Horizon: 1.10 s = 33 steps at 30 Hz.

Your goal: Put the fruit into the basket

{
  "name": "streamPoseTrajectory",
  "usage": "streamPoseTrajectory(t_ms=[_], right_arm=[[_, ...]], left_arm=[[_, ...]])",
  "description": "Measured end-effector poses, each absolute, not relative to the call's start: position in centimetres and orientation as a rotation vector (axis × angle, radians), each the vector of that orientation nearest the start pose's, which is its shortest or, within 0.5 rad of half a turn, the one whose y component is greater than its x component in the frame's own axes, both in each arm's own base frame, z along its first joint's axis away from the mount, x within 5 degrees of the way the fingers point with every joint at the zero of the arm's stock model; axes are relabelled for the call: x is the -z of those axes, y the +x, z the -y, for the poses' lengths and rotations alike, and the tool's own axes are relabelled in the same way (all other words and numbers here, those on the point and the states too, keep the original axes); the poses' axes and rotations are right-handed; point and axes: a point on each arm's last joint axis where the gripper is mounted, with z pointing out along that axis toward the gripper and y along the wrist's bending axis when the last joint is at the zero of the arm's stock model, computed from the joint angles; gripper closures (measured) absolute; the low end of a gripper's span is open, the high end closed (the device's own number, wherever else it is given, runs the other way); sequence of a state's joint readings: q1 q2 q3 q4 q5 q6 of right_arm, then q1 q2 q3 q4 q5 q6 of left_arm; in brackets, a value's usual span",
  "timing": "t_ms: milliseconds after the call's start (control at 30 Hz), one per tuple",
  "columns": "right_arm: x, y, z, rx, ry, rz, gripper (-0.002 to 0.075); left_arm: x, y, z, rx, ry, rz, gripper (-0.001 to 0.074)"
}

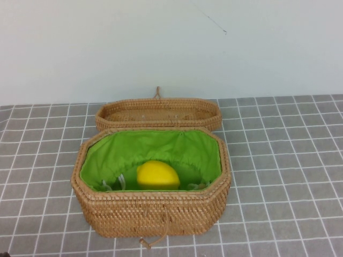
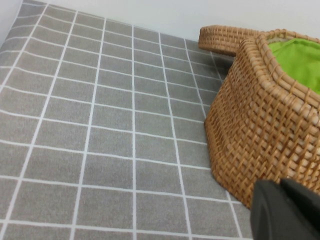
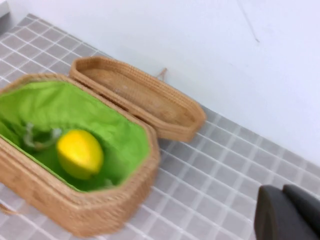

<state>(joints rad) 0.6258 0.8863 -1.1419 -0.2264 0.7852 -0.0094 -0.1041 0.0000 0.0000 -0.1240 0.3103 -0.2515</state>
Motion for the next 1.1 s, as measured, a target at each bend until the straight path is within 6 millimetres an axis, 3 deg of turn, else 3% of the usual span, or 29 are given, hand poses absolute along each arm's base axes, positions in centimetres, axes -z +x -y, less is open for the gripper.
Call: streamPoseTrajectory(t_ms=[133, 333, 467, 600, 767, 1100], right_arm=[[-43.9, 12.8, -5.3, 0.102, -0.748, -1.790, 0.0725], [-45.4, 9.9, -1.1, 0.351, -0.582, -1.713, 0.0725], [-45.1, 8.3, 0.2, 0.407, -0.476, -1.683, 0.0725], [-42.3, 7.6, 0.6, 0.334, -0.312, -1.655, 0.0725], [-37.1, 5.5, 0.9, 0.227, -0.102, -1.554, 0.0725], [-24.4, 4.4, 0.8, 0.144, -0.019, -1.651, 0.0725]], left_arm=[[-18.5, 5.3, 0.9, 0.373, -0.212, -1.794, 0.0738], [-18.5, 5.4, 0.9, 0.372, -0.212, -1.796, 0.0738], [-18.5, 5.4, 0.9, 0.372, -0.212, -1.796, 0.0738], [-18.5, 5.4, 0.9, 0.372, -0.212, -1.796, 0.0738], [-18.5, 5.3, 0.9, 0.373, -0.212, -1.795, 0.0738], [-18.5, 5.4, 0.9, 0.372, -0.212, -1.796, 0.0738]])
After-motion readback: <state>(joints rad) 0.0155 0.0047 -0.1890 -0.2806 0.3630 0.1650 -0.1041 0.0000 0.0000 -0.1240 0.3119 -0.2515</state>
